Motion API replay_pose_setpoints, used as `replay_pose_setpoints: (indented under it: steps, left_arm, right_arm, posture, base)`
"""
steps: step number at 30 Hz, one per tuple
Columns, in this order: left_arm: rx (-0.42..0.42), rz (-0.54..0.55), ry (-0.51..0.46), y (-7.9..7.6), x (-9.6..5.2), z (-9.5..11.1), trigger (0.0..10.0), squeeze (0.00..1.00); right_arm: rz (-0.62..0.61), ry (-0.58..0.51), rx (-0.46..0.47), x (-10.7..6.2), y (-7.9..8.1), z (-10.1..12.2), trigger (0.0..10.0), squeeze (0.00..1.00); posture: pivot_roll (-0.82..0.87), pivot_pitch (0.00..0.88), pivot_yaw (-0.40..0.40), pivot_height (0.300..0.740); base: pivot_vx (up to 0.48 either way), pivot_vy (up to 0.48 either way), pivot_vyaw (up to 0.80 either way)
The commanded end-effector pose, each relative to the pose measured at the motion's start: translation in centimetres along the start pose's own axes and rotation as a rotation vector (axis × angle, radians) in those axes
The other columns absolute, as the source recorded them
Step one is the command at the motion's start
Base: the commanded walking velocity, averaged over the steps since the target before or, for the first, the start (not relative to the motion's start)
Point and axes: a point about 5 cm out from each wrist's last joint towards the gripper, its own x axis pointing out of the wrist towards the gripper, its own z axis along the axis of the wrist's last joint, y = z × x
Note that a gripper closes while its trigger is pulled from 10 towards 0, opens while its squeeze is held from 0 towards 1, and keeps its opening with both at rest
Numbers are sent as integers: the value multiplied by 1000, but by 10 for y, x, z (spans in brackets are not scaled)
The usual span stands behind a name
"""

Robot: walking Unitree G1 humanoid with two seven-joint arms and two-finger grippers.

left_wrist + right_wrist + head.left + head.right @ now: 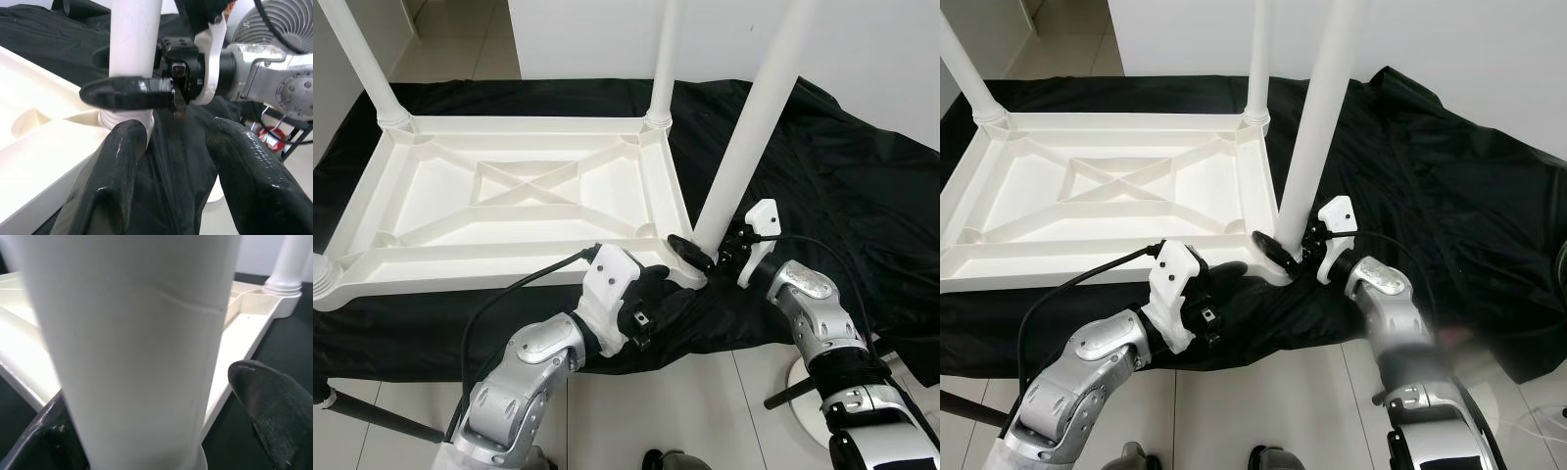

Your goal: Building children table

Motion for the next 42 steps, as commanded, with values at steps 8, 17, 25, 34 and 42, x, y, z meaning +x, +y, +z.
replay_pose_setpoints:
  steps: [8, 17, 25, 34, 42]
  left_arm:
    - [29, -6, 5, 0, 5, -2, 10000, 0]
    - [51, -16, 19, -4, 9, -7, 10000, 0]
    - [31, 88, 9, 6, 12, -10, 10000, 0]
    - [44, 183, 56, 17, 13, -19, 10000, 0]
    - [67, 204, 41, 26, 11, -20, 10000, 0]
  right_arm:
    - [-38, -3, -7, -3, -3, -5, 10000, 0]
    - [-38, -16, 0, -3, 5, -8, 0, 0]
    - [-133, 42, 28, -8, 11, -19, 4314, 0]
    - [-409, 33, 72, -6, 15, -14, 10000, 0]
    - [-855, 44, 283, -3, 44, -20, 10000, 0]
  posture:
    - [-49, 72, -25, 740]
    - [-56, 73, -33, 740]
    - [-63, 67, -39, 740]
    - [-73, 62, -37, 740]
    - [-80, 49, -28, 740]
  base:
    - [0, 0, 0]
    - [0, 0, 0]
    - [0, 0, 0]
    - [0, 0, 0]
    - [0, 0, 0]
